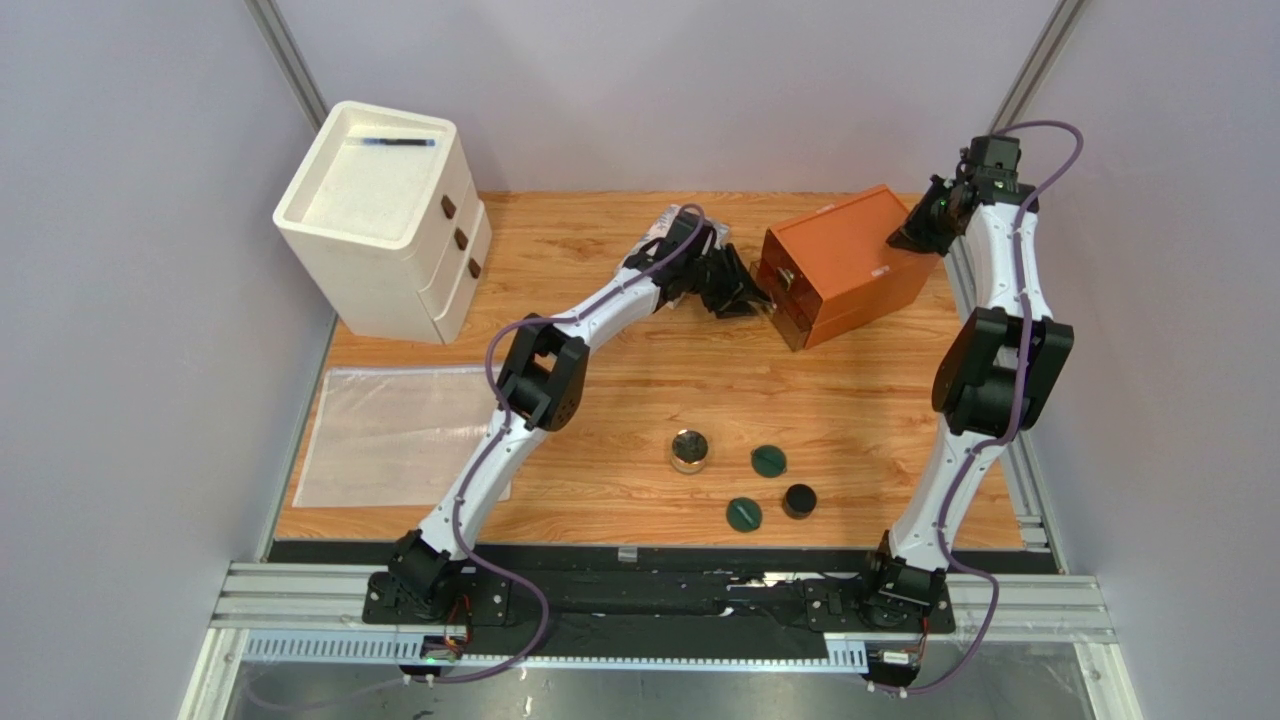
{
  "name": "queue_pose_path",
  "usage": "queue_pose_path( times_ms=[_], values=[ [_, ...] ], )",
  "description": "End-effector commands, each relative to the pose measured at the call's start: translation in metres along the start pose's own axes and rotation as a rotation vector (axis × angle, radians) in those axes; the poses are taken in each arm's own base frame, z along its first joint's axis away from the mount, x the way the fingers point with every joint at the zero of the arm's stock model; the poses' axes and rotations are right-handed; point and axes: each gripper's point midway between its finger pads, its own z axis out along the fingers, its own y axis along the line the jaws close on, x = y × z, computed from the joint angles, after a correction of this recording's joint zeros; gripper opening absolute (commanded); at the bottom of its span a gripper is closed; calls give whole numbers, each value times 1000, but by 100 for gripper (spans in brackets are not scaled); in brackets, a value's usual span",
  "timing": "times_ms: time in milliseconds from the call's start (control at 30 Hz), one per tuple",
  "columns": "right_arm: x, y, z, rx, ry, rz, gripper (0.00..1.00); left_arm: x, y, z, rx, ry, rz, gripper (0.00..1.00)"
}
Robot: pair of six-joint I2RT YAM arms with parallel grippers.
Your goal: Organize the makeup
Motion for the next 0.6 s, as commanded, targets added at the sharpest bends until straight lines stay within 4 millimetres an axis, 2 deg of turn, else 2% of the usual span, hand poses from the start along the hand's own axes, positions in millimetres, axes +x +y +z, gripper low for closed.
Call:
queue_pose_path(
  times_ms=[0,167,200,233,567],
  values=[
    [35,-15,19,42,114,1,0,-3,45,-25,-195,-2,-45,44],
    [37,-15,19,37,117,5,0,-2,50,-39,-214,13,-19,40],
    [37,-15,20,37,119,5,0,-4,43,-44,-202,9,-9,40],
    [38,-15,20,34,120,5,0,-1,51,-46,-218,22,-3,40],
    [39,-12,24,13,122,20,0,14,69,-79,-268,73,20,34]
  ],
)
